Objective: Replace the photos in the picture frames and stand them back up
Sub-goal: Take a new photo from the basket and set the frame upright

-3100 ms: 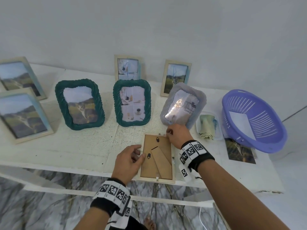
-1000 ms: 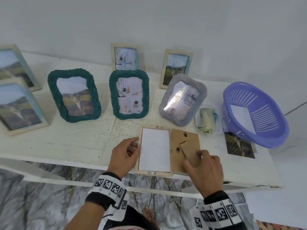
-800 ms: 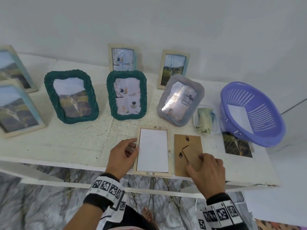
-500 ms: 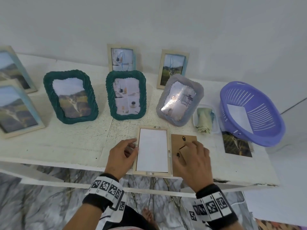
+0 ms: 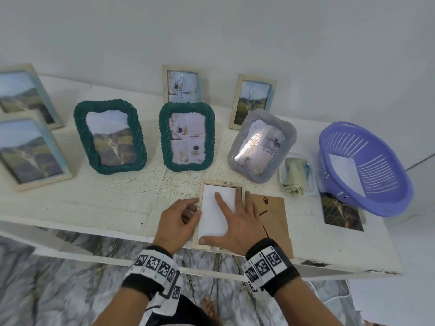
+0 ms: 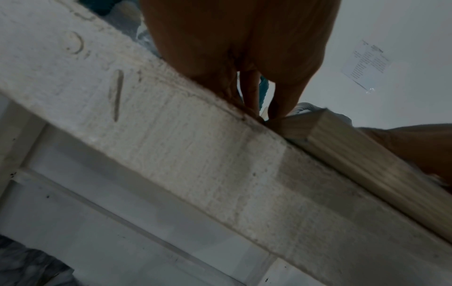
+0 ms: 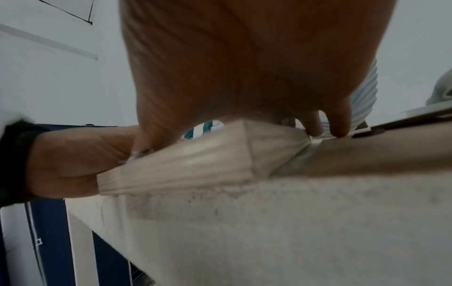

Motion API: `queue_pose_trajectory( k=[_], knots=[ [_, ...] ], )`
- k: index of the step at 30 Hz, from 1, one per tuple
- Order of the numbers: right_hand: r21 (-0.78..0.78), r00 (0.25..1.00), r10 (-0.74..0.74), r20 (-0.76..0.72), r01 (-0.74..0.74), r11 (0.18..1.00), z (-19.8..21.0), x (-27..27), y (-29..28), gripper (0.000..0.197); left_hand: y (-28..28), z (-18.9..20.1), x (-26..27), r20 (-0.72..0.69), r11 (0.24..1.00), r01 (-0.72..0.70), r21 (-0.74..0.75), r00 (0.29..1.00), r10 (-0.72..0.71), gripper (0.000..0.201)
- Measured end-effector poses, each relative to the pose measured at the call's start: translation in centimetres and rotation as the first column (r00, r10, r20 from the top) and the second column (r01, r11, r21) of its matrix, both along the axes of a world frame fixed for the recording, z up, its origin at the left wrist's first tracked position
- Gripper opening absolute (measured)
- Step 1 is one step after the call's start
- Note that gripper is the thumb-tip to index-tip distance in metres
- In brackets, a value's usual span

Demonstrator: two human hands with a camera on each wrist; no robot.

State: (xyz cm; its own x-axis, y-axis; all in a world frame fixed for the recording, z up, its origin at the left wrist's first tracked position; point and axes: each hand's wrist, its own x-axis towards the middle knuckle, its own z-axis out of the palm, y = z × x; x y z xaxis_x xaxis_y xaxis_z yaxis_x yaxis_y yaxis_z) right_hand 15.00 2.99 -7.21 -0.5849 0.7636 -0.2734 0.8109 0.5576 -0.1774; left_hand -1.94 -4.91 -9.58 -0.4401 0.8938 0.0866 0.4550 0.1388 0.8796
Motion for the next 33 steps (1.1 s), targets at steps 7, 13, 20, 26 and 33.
queue_pose_trajectory(
  k=[7,13,20,26,33],
  knots=[
    [-0.044,1.0,-0.007,0.002,0.007,0.999,0.5,-0.4,0.1,0.132,0.0,0.1,-0.1,-0.019,1.0,0.013,-0.003,1.0,-0.013,0.028],
    [-0.112,0.999,-0.042,-0.014,0.04,0.993,1.2,-0.4,0.2,0.124,0.0,0.3,0.1,-0.003,1.0,0.013,-0.007,1.0,-0.013,0.028],
    [0.0,0.991,-0.097,-0.096,0.098,0.995,1.6,-0.4,-0.2,0.12,-0.1,0.3,-0.1,0.002,0.999,0.043,-0.006,0.999,-0.043,0.03],
    [0.094,0.957,-0.094,-0.274,0.124,0.988,2.6,0.2,-0.3,0.109,-0.2,1.8,0.2,0.112,0.998,0.046,0.04,0.992,-0.051,0.039],
    [-0.163,0.877,-0.145,-0.457,0.078,0.984,4.4,0.8,-1.6,0.105,0.2,5.0,1.4,0.4,0.991,0.099,0.093,0.908,-0.128,0.017]
  ],
)
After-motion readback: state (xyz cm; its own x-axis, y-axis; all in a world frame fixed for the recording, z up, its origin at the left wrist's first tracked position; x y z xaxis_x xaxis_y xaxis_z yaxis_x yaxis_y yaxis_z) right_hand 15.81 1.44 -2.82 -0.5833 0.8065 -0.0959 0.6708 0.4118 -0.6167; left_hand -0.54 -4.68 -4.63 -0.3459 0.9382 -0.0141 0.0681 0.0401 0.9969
